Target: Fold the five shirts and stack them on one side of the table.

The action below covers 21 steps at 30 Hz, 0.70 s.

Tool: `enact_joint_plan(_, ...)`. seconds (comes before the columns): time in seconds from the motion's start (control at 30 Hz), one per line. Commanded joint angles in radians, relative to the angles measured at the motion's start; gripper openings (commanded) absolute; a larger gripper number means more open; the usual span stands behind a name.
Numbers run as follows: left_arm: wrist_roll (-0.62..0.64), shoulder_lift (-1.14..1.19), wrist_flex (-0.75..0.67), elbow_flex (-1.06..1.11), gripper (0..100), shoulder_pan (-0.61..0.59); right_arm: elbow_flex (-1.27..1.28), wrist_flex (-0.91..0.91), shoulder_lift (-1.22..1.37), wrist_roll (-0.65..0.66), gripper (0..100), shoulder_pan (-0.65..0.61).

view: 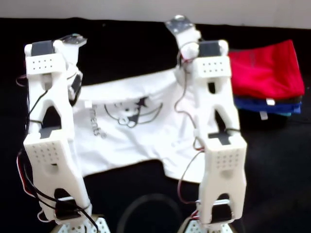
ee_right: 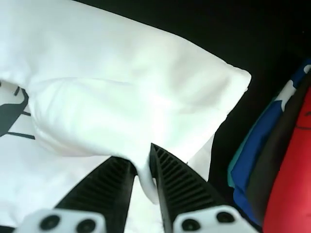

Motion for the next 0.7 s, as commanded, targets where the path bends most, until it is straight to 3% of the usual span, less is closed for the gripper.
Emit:
enact_joint_plan(0.0, -0.002, -0.16, 0.021, 0.033, 1, 0.012, -0.053, 0.096, -0.076, -0.015, 0.5, 0.005)
enact_joint_plan(0.27, -0.055, -0.435, -0.012, 0.443, 1, 0.013, -0.004, 0.127, -0.163, -0.025, 0.5, 0.001)
enact_joint_plan(0.47, -0.054, -0.668, -0.118, 0.737, 1, 0.028, 0.406, 0.116, -0.461, -0.058, 0.5, 0.015)
enact_joint_plan(0.67, -0.054, -0.809, -0.25, 1.02, 1, 0.035, 0.911, -0.059, -0.757, -0.057, 0.5, 0.033)
